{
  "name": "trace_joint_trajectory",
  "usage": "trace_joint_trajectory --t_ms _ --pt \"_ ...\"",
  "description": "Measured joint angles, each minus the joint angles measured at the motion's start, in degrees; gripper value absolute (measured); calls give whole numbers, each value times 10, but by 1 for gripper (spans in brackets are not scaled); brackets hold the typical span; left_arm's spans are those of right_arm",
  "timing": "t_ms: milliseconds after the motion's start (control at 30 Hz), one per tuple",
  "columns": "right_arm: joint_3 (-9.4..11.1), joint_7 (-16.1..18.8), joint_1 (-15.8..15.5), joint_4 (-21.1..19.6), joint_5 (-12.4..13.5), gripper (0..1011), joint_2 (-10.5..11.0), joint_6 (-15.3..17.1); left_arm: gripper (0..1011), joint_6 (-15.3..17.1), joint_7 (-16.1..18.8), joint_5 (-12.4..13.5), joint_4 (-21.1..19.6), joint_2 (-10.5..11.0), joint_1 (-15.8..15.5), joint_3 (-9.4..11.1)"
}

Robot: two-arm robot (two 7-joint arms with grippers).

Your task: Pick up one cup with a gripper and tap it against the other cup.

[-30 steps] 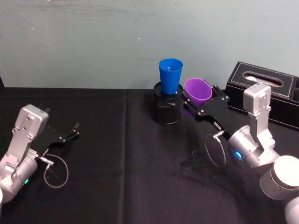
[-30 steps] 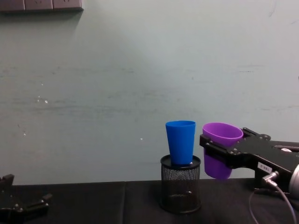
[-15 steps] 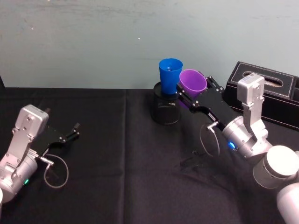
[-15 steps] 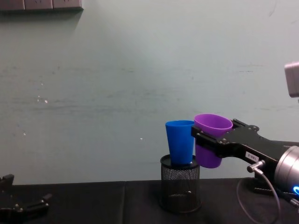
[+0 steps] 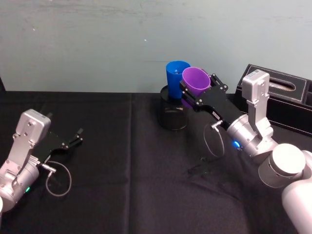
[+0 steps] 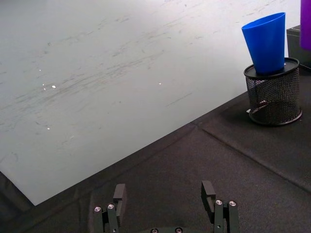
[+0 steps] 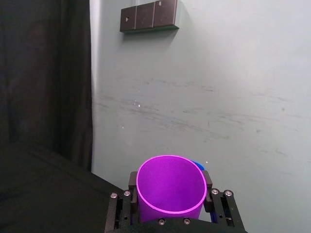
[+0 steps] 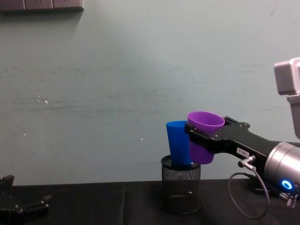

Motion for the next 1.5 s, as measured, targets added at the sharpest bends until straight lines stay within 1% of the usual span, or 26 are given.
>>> trace_joint_trajectory --t_ms 200,433,967,1233,1500 --pt "0 8 15 25 2 734 -6 -7 1012 0 0 0 0 0 0 0" --pt "-1 22 41 64 3 734 -12 -23 1011 0 0 0 0 0 0 0" --pt "-3 39 80 126 1 734 -24 -45 1011 0 0 0 0 0 0 0" --pt "-2 44 93 143 -1 734 -28 -52 1011 0 0 0 0 0 0 0" --pt "-1 44 91 137 -3 734 -28 -51 1012 0 0 0 0 0 0 0"
